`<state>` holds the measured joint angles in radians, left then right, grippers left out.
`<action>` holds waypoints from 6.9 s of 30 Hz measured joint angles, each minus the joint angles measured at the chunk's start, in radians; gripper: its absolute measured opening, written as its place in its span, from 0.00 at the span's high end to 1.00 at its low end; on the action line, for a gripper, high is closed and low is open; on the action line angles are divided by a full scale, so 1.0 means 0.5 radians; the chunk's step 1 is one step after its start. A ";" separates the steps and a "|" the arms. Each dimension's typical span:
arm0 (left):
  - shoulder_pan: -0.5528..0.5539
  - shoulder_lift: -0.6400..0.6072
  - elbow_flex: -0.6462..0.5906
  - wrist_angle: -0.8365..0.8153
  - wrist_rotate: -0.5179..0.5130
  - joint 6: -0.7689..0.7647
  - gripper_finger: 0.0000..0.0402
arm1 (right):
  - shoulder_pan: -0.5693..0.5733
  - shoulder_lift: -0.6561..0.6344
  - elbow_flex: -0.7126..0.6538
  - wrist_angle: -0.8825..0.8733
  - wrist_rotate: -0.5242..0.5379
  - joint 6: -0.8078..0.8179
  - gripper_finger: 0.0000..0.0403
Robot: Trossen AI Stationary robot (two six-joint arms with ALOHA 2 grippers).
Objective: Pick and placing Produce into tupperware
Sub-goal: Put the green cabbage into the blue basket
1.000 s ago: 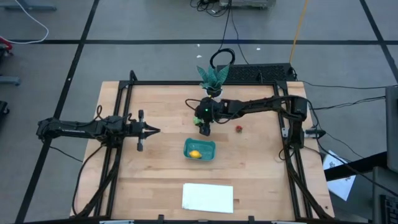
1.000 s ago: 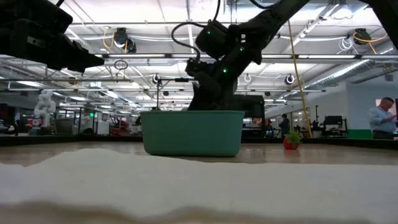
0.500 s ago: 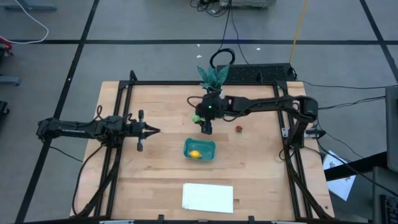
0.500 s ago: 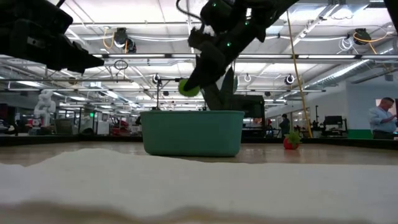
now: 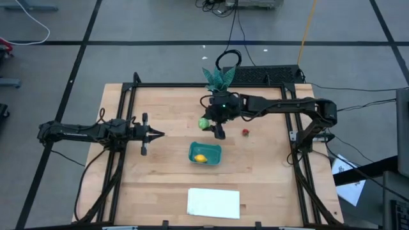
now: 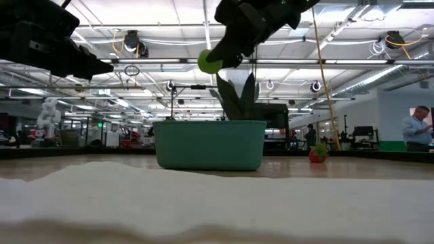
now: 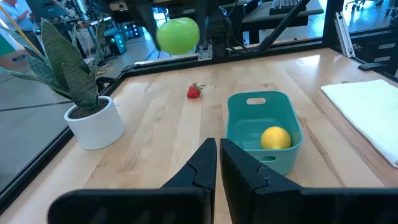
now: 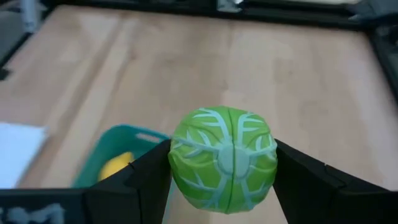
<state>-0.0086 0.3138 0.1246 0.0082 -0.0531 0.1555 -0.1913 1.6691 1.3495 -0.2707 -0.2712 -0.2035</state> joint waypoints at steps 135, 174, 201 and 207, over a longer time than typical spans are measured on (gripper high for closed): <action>0.000 -0.549 0.063 -0.419 -0.101 -0.097 0.94 | 0.369 0.624 0.202 -0.683 -0.033 -0.923 0.44; 0.001 -0.549 0.063 -0.429 -0.103 -0.095 0.94 | 0.340 0.632 0.201 -0.709 -0.130 -0.941 0.42; 0.000 -0.550 0.063 -0.433 -0.103 -0.095 0.94 | 0.285 0.718 0.207 -0.880 -0.140 -0.828 0.43; 0.000 -0.550 0.063 -0.441 -0.103 -0.095 0.94 | 0.303 0.745 0.211 -0.885 -0.089 -0.864 0.42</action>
<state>-0.0086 0.0387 0.1562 -0.2123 -0.1047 0.1081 -0.0400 2.0418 1.4548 -0.7130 -0.3159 -0.6353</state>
